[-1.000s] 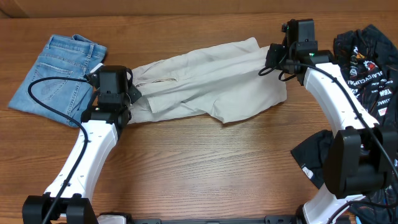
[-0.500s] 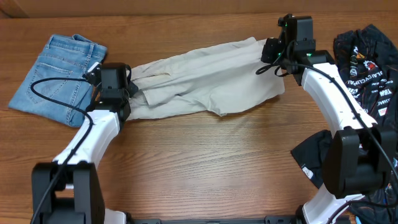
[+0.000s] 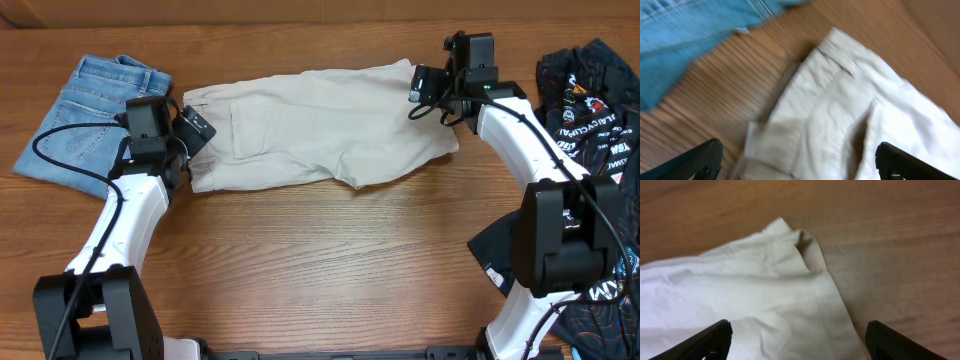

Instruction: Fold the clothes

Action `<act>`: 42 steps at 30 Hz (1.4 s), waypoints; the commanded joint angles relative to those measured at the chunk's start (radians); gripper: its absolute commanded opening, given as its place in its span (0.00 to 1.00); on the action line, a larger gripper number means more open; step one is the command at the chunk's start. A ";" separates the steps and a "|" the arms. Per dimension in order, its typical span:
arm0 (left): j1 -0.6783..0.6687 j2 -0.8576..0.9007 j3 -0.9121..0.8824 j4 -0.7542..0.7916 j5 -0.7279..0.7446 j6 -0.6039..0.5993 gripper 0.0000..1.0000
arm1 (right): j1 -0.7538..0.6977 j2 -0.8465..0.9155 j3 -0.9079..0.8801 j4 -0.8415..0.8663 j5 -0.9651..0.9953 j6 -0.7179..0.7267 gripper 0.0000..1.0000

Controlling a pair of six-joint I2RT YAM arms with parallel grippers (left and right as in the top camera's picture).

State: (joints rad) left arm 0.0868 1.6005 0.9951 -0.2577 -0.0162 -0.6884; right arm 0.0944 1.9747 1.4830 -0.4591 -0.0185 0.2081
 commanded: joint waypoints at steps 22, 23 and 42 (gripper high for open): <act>-0.006 0.119 0.029 -0.018 0.000 0.039 1.00 | -0.045 -0.022 0.023 -0.306 -0.021 -0.003 1.00; -0.006 0.140 0.029 -0.009 0.013 0.039 1.00 | -0.045 -0.022 0.023 -0.312 -0.021 -0.003 1.00; 0.056 0.176 0.029 -0.029 0.254 -0.016 1.00 | -0.045 -0.022 0.022 -0.349 -0.019 -0.003 1.00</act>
State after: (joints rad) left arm 0.1173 1.8175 1.0145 -0.2760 0.1989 -0.6807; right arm 0.0483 1.9747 1.4849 -0.8082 -0.0303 0.2081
